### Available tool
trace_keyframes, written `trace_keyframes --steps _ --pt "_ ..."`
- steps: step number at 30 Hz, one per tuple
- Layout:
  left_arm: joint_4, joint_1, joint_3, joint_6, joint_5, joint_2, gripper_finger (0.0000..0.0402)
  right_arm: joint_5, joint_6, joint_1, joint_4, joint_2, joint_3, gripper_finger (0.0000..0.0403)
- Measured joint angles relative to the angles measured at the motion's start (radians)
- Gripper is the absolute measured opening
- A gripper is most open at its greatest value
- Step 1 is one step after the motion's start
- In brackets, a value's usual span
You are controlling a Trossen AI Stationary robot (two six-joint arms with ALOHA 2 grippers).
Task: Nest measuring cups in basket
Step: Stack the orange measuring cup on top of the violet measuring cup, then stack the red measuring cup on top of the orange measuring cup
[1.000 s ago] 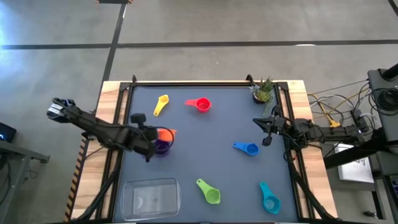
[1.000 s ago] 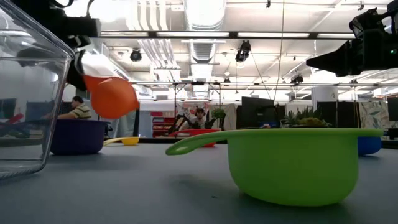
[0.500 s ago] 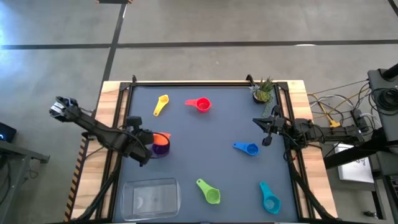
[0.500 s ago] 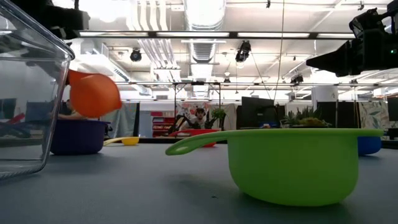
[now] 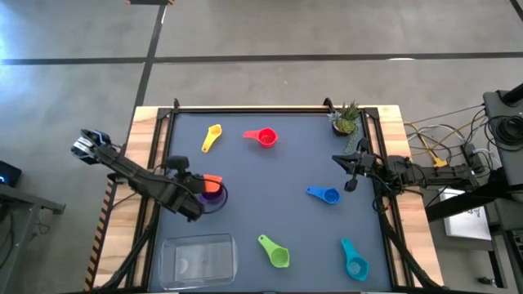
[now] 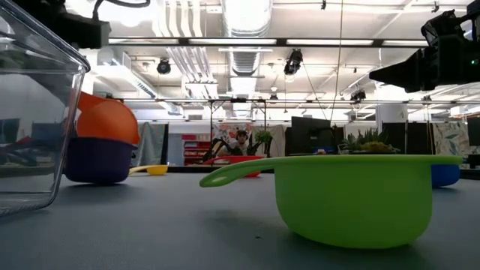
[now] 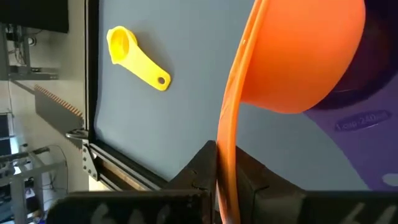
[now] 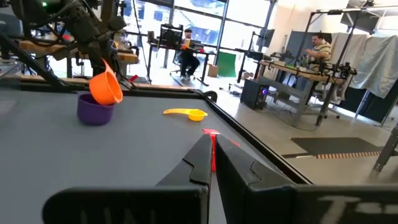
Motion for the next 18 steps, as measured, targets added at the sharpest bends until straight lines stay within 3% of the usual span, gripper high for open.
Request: trace_keyframes --steps 8,18 --pt "0.028 -0.004 0.069 0.017 0.033 0.000 0.0085 0.000 0.000 0.000 0.000 0.000 0.000 0.0009" --pt "0.046 -0.005 0.146 -0.022 0.159 -0.001 0.0200 0.000 0.000 0.000 0.000 0.000 0.000 0.0009"
